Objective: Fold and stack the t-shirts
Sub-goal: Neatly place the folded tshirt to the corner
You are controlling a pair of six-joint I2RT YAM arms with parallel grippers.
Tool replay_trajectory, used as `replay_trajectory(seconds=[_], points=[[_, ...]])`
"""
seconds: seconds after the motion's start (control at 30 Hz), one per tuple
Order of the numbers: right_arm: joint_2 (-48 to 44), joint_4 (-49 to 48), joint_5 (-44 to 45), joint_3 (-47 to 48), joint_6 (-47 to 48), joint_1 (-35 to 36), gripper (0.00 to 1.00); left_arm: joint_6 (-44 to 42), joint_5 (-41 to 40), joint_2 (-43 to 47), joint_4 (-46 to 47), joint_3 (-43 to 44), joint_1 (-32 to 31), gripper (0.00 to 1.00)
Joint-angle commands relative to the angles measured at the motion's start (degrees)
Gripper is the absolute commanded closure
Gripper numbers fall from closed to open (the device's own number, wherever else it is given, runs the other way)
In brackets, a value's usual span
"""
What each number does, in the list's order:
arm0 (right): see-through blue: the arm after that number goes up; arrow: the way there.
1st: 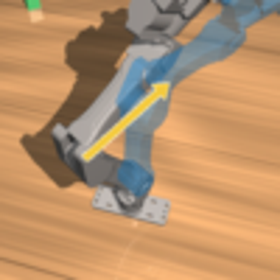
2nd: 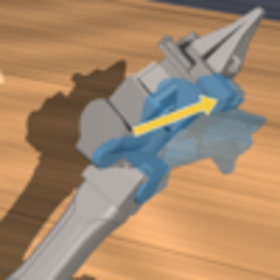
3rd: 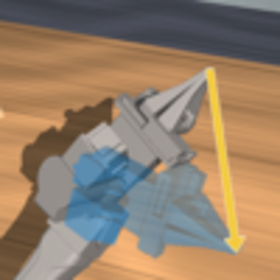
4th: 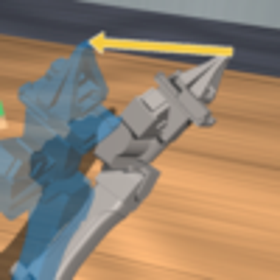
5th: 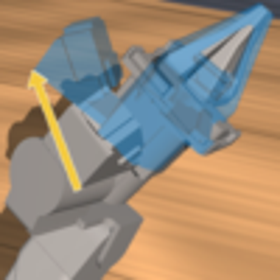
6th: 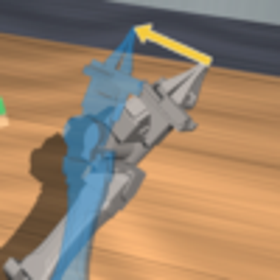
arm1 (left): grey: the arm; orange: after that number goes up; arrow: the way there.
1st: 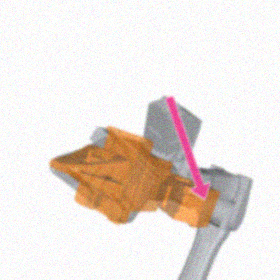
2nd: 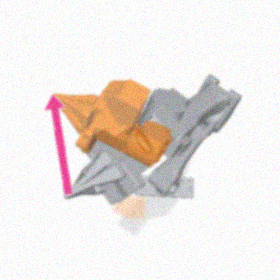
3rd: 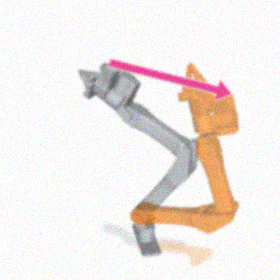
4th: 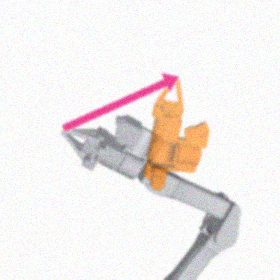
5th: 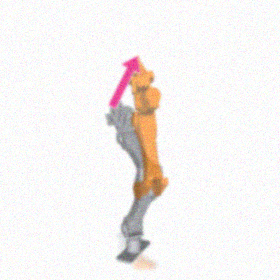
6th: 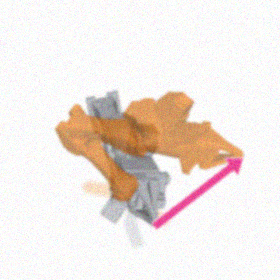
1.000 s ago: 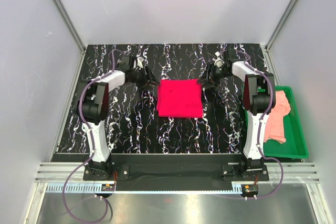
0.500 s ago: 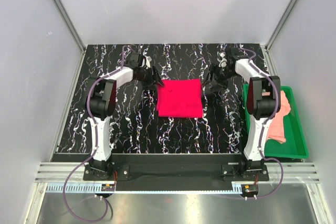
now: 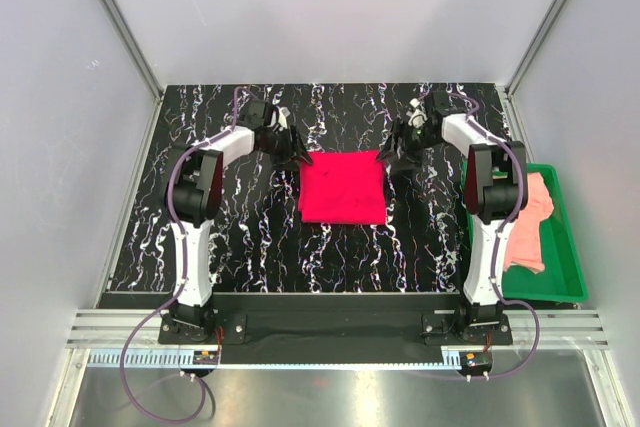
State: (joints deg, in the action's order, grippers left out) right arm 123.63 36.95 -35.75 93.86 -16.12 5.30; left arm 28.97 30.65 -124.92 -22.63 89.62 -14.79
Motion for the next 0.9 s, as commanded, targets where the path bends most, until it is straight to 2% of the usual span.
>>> replay_trajectory(seconds=[0.0, 0.07, 0.13, 0.17, 0.23, 0.27, 0.33, 0.53, 0.73, 0.87], points=[[2.57, -1.71, -2.22, 3.95, 0.03, 1.55, 0.30, -0.06, 2.82, -1.90, 0.92, 1.26, -0.33, 0.42], [3.01, -1.44, -1.61, 4.13, -0.84, 1.47, 0.30, 1.00, 4.32, -2.25, 2.24, 0.47, -0.24, 0.48], [2.49, -0.13, 0.85, 3.96, -1.54, 1.38, 0.30, 1.44, 5.38, -2.60, 3.73, 0.03, -0.16, 0.60], [1.71, 1.36, 2.86, 3.87, -1.63, 1.47, 0.30, 1.79, 5.82, -2.95, 4.08, -0.32, 0.11, 0.74], [0.13, 2.59, 4.62, 3.26, -1.46, 1.47, 0.30, 2.31, 6.52, -3.05, 4.70, -1.03, 0.46, 0.84], [-1.71, 3.30, 6.98, 2.99, -1.28, 1.47, 0.30, 2.75, 6.87, -2.96, 5.31, -2.07, 1.07, 0.93], [-3.48, 5.58, 8.67, 2.46, -0.23, 1.47, 0.30, 3.90, 7.40, -1.91, 6.98, -3.49, 1.69, 1.00], [-11.20, 9.37, 10.79, -1.22, -0.66, 1.47, 0.30, 6.35, 3.72, 5.38, 9.97, -11.56, 5.46, 1.00], [-17.54, 9.37, 8.85, -6.76, -2.16, 1.91, 0.29, 12.24, -4.36, 18.19, 13.76, -25.87, 9.59, 1.00], [-19.48, 10.42, 7.97, -7.38, -1.99, 3.92, 0.30, 16.20, -13.31, 26.56, 13.24, -35.55, 12.49, 1.00]])
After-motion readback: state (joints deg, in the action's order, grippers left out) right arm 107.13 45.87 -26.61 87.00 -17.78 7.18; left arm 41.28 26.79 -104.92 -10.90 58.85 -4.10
